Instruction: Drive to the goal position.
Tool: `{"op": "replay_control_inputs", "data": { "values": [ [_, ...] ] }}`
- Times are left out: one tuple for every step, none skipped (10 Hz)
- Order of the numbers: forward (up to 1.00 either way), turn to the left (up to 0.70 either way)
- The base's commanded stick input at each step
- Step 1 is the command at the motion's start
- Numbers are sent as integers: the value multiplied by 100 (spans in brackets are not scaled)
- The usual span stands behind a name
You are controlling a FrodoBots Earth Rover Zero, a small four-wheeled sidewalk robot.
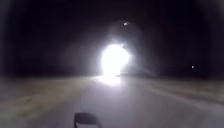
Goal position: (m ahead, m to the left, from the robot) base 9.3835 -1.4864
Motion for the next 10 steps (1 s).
{"op": "replay_control_inputs", "data": {
  "values": [
    [100, 0],
    [100, 0],
    [100, 0],
    [100, 0],
    [100, 0],
    [100, 0],
    [100, 0],
    [100, 12],
    [100, 15],
    [100, 13]
  ]
}}
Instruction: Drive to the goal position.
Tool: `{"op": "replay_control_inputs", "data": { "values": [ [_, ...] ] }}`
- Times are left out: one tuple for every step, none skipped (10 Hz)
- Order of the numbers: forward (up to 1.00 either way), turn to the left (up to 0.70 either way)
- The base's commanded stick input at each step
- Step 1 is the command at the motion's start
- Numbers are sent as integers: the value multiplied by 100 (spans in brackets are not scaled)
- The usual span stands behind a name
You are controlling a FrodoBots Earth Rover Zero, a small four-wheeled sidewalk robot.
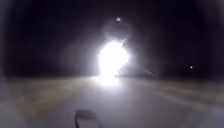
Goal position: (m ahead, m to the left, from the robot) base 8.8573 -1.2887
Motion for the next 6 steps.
{"op": "replay_control_inputs", "data": {
  "values": [
    [100, 10],
    [100, 5],
    [100, 4],
    [100, 3],
    [100, 3],
    [100, 2]
  ]
}}
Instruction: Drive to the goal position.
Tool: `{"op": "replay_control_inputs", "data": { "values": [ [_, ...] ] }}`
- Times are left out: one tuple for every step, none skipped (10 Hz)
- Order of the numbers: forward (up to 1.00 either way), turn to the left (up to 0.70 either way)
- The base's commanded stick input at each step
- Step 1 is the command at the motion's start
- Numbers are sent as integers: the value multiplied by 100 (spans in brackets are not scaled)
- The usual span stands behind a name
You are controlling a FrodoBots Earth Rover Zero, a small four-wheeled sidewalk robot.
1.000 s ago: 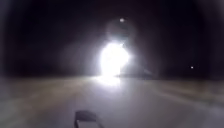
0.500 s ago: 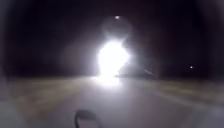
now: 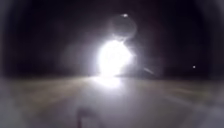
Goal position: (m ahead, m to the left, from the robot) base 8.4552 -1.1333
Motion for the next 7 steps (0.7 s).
{"op": "replay_control_inputs", "data": {
  "values": [
    [100, 4],
    [100, 7],
    [100, 9],
    [100, 8],
    [100, 5],
    [100, 4],
    [100, 4]
  ]
}}
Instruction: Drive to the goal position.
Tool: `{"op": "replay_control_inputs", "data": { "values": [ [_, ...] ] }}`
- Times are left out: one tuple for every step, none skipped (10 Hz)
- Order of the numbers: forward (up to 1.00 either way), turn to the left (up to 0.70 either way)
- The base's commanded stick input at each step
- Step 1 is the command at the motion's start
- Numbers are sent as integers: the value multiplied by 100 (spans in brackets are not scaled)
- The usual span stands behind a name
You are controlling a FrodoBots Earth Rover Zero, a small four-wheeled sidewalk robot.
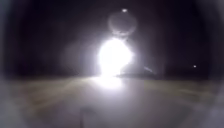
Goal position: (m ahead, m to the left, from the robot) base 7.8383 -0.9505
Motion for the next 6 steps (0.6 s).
{"op": "replay_control_inputs", "data": {
  "values": [
    [100, 4],
    [100, 3],
    [100, 3],
    [100, 3],
    [100, 3],
    [100, 3]
  ]
}}
